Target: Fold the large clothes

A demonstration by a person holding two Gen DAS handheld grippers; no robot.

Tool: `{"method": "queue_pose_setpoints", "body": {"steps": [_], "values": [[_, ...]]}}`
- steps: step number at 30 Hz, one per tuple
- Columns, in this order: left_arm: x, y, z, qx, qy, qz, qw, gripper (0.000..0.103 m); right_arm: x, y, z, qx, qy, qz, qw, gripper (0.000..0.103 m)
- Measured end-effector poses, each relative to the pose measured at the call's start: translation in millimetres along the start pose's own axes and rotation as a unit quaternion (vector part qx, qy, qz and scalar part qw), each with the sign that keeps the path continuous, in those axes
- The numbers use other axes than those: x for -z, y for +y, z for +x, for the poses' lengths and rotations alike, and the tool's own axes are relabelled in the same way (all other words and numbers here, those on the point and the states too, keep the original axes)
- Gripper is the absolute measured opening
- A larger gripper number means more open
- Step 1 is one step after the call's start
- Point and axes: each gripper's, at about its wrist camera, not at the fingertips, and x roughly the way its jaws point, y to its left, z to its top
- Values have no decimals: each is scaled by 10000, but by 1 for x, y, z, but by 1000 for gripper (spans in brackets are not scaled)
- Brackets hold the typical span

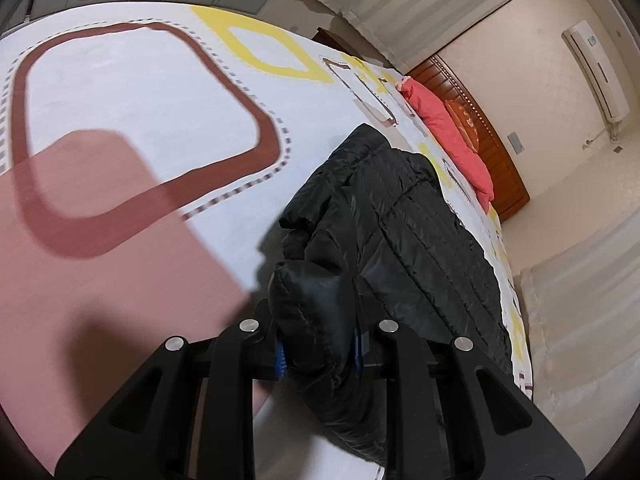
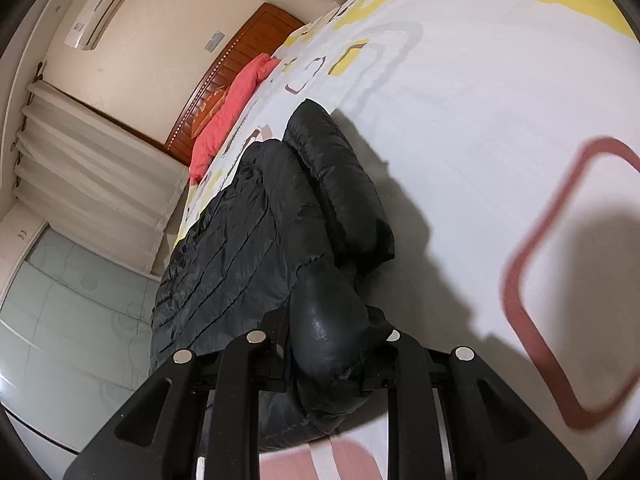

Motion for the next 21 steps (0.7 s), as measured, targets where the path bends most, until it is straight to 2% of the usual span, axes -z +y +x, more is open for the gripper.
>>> {"method": "queue_pose_setpoints", "body": {"steps": [5,8,11,13,15,19,21], "values": [[8,12,-16,4,40,15,10000,22,11,-5,-12,6,38,-101,9999,21],[8,12,-15,55,40,79,9999,25,9,-6,-13,-35,54,-175,9998,26],[3,21,-19,60,23,-111,9999,48,3,-7,-13,-38,91,-151,9998,37],[1,28,-24,157,62,-266,9995,72,-1,-8,-15,30,73,-173,9998,60],[-5,36,-32,254,41,-403,9989,76,-4,-13,-25,115,-76,-171,9998,67],[-16,51,-34,303,-22,-688,9972,80,-23,-30,-34,114,-144,-66,9998,68],[-23,53,-28,374,62,-844,9957,81,-34,-32,-30,-70,-36,-3,10000,68]]}}
